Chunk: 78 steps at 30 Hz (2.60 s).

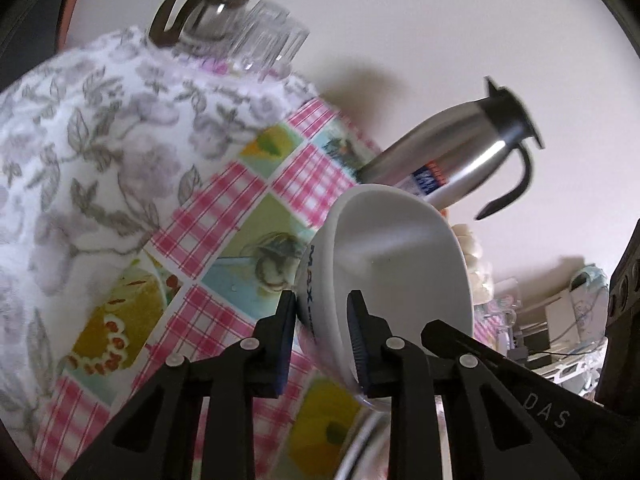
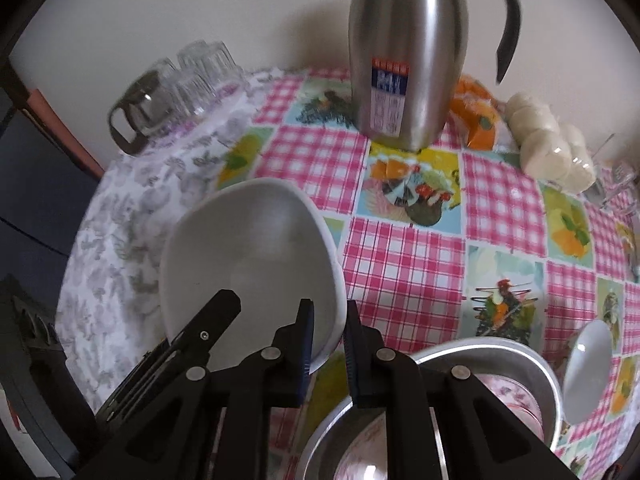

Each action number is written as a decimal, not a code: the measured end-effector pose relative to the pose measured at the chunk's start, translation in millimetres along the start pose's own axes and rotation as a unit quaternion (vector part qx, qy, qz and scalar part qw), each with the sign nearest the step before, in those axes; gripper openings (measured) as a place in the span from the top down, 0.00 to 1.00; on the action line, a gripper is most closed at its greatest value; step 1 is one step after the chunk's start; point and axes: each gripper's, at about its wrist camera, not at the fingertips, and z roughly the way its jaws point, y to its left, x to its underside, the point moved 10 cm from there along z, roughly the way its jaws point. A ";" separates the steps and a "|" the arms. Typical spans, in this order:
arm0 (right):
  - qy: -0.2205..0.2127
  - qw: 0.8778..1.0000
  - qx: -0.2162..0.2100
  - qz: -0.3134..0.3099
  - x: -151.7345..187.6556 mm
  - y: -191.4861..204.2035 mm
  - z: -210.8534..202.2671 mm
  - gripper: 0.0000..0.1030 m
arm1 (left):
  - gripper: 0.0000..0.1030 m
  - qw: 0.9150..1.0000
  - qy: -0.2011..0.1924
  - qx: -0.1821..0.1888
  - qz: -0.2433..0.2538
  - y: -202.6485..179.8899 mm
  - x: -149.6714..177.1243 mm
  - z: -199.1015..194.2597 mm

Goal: Organize plates and bowls
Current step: 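Lift the white square bowl and carry it over the stacked dishes, then lower the white square bowl into the red-rimmed bowl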

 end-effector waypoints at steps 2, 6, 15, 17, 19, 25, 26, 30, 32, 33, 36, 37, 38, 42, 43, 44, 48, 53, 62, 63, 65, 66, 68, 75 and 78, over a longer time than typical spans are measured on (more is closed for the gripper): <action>-0.013 1.000 -0.002 -0.001 1.0 1.3 -17.5 0.85 | 0.74 1.000 -0.009 0.003 0.010 -8.7 -1.7 -14.9; -0.039 0.999 -0.008 -0.002 7.3 1.9 -55.0 0.85 | 0.74 0.999 -0.028 0.013 0.029 -27.7 -1.9 -50.9; -0.089 0.995 -0.035 0.019 32.0 -10.1 -127.3 0.84 | 0.74 0.995 -0.058 0.015 0.085 -74.5 15.4 -105.1; -0.100 0.994 -0.033 0.017 39.3 -16.1 -138.9 0.84 | 0.74 0.994 -0.058 0.016 0.096 -83.4 22.5 -109.9; -0.108 0.994 -0.030 0.018 46.8 -22.9 -147.9 0.84 | 0.74 0.992 -0.063 0.021 0.109 -93.6 27.6 -113.7; -0.139 0.989 -0.040 0.044 66.6 -52.1 -169.4 0.84 | 0.74 0.987 -0.064 0.046 0.143 -124.4 40.7 -120.3; -0.142 0.988 -0.043 0.048 69.1 -55.1 -170.9 0.84 | 0.74 0.985 -0.069 0.046 0.154 -128.4 44.4 -121.3; -0.159 0.984 -0.048 0.065 82.5 -72.0 -177.0 0.84 | 0.74 0.980 -0.056 0.035 0.186 -137.3 69.9 -105.8; -0.166 0.984 -0.025 0.060 88.7 -80.3 -175.3 0.84 | 0.74 0.980 -0.035 0.030 0.194 -141.4 78.0 -91.4; -0.169 0.984 -0.016 0.058 91.5 -84.4 -174.0 0.84 | 0.74 0.979 -0.028 0.027 0.198 -143.4 82.0 -86.7; -0.176 0.982 -0.019 0.067 98.2 -98.6 -168.9 0.84 | 0.74 0.977 -0.024 0.025 0.211 -150.0 86.9 -83.9; -0.177 0.981 -0.025 0.074 101.0 -103.2 -167.0 0.84 | 0.74 0.976 -0.024 0.024 0.216 -152.5 88.2 -83.6; -0.178 0.980 -0.031 0.079 103.3 -106.2 -166.0 0.84 | 0.74 0.974 -0.023 0.022 0.224 -155.5 90.3 -83.0; -0.182 0.978 -0.047 0.094 111.9 -117.1 -160.5 0.84 | 0.74 0.970 -0.013 0.006 0.243 -160.0 99.4 -76.5; -0.183 0.977 -0.051 0.096 113.2 -120.0 -158.7 0.84 | 0.74 0.969 -0.009 0.001 0.246 -160.2 101.3 -73.8; -0.184 0.976 -0.056 0.100 114.0 -122.4 -157.1 0.84 | 0.74 0.968 -0.005 -0.004 0.250 -160.3 103.7 -70.4; -0.181 0.975 -0.071 0.111 114.5 -131.1 -150.3 0.84 | 0.74 0.969 0.012 -0.011 0.248 -158.2 108.7 -60.6; -0.169 0.975 -0.080 0.117 119.9 -134.7 -142.6 0.83 | 0.74 0.969 0.033 -0.024 0.244 -154.1 116.7 -50.8; -0.127 0.979 -0.079 0.138 133.2 -143.1 -115.1 0.83 | 0.74 0.966 0.074 -0.060 0.239 -140.0 130.1 -33.3; -0.124 0.979 -0.079 0.138 134.3 -143.7 -113.3 0.83 | 0.74 0.966 0.073 -0.062 0.239 -140.1 129.9 -33.3; -0.121 0.980 -0.082 0.138 135.4 -143.4 -111.2 0.83 | 0.74 0.966 0.073 -0.066 0.239 -140.0 130.3 -33.7; -0.121 0.979 -0.083 0.138 135.3 -143.4 -110.6 0.83 | 0.74 0.966 0.075 -0.068 0.239 -139.8 130.5 -33.7; -0.121 0.979 -0.085 0.138 134.2 -143.1 -110.2 0.82 | 0.74 0.966 0.075 -0.069 0.239 -139.3 130.6 -34.2; -0.121 0.979 -0.088 0.140 135.1 -142.0 -108.9 0.81 | 0.73 0.963 0.094 -0.091 0.237 -126.1 138.4 -20.0; -0.114 0.980 -0.089 0.139 136.9 -141.9 -102.6 0.81 | 0.73 0.961 0.099 -0.101 0.239 -122.7 140.0 -16.1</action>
